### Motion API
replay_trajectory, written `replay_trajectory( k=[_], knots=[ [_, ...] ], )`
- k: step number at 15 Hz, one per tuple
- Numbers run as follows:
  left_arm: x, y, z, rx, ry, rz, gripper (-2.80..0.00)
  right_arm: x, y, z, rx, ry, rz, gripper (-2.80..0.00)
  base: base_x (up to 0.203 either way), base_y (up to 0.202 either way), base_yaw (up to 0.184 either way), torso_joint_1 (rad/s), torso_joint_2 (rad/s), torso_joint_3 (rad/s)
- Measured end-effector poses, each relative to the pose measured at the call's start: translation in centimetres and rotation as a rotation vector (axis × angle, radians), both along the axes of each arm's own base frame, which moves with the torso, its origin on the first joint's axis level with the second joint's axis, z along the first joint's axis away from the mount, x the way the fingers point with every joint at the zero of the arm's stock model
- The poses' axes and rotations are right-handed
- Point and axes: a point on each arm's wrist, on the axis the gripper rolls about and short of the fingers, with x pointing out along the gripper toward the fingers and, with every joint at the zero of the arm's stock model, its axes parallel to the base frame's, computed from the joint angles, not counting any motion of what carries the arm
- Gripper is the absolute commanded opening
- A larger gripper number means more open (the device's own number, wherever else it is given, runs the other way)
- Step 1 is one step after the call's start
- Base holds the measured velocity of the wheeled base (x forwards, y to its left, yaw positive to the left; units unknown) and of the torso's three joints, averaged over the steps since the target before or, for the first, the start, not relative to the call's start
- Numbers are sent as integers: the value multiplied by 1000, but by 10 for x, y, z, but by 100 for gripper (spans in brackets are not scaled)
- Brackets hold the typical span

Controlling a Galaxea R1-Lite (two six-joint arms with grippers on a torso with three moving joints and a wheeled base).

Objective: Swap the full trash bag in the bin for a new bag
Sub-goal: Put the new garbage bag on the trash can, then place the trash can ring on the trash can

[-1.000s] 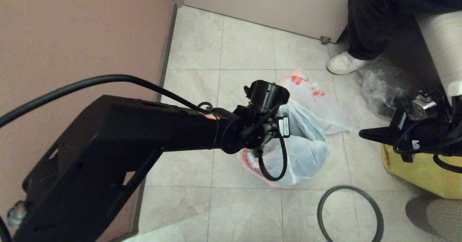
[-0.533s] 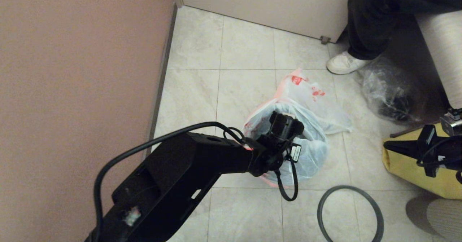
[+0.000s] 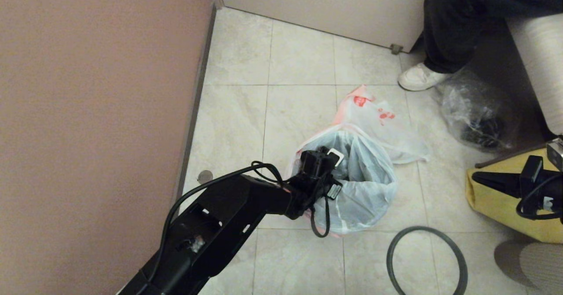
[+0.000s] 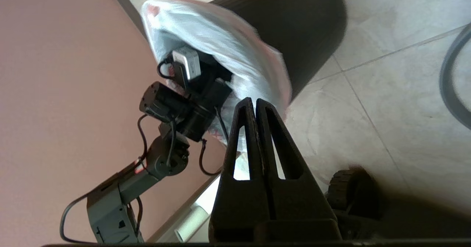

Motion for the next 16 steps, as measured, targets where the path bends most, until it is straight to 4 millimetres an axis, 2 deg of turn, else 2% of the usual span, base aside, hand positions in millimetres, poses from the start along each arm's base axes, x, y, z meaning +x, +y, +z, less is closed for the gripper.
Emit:
replay_trajectory(
  k=[4,7,9,10,12,14,16],
  knots=[
    [-21,-24,33,-86,-96,-5,-280,2,1,-3,0,7,5,-280,0,0,0,0,0,0],
    [-57,-49,75,-198,-125,-3,-280,6,0,-8,-5,23,2,-280,0,0,0,0,0,0],
    [-82,-55,101,-247,-125,42,-280,12,-4,-11,-43,30,-36,-280,0,0,0,0,0,0],
    [-91,-52,108,-252,-116,73,-280,14,-8,-14,-82,35,-67,-280,0,0,0,0,0,0],
    [-107,-32,115,-238,-66,127,-280,17,-16,-25,-212,65,-116,-280,0,0,0,0,0,0],
    [-116,6,121,-223,-2,200,-280,14,-16,-45,-379,202,-133,-280,0,0,0,0,0,0],
    [-111,49,140,-235,6,289,-280,9,1,-65,-496,412,-107,-280,0,0,0,0,0,0]
  ],
)
